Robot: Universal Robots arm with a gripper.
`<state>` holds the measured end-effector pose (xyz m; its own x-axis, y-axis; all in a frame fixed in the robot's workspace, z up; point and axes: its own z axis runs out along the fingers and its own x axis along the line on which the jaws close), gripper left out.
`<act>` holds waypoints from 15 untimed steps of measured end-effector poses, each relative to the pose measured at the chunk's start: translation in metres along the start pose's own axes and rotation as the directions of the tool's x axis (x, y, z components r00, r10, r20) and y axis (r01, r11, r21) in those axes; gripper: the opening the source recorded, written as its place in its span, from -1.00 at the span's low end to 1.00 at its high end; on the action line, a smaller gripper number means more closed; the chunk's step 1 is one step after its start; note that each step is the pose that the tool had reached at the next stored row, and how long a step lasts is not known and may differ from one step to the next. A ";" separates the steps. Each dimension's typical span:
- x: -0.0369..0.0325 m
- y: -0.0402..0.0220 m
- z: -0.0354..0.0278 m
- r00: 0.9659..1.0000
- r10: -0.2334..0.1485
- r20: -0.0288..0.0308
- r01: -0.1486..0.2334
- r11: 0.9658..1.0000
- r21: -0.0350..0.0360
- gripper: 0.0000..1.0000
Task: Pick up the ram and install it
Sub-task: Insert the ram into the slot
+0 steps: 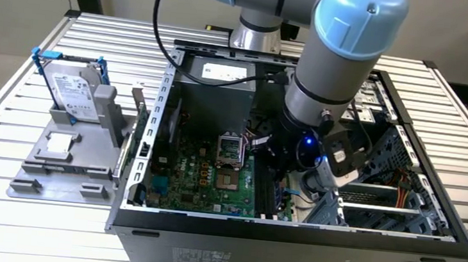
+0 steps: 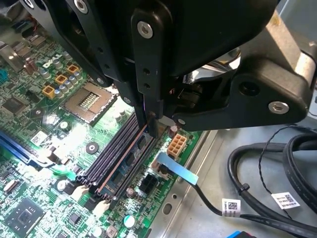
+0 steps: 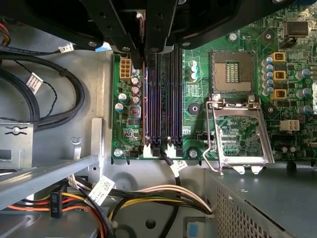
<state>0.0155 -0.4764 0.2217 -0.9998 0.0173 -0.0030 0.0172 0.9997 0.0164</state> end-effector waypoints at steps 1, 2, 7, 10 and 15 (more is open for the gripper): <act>0.0000 0.0000 0.0004 1.000 0.000 0.000 0.000 1.000 0.000 -1.00; 0.0000 0.0000 0.0006 1.000 0.000 -0.001 0.000 1.000 0.000 -1.00; -0.0002 0.0000 0.0018 1.000 0.000 -0.001 0.000 1.000 0.000 -1.00; -0.0006 0.0000 0.0023 1.000 0.000 -0.001 0.000 1.000 0.000 -1.00; -0.0006 0.0001 0.0051 1.000 0.000 -0.001 0.000 1.000 0.000 -1.00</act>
<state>0.0161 -0.4762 0.2166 -0.9998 0.0172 -0.0020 0.0172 0.9997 0.0162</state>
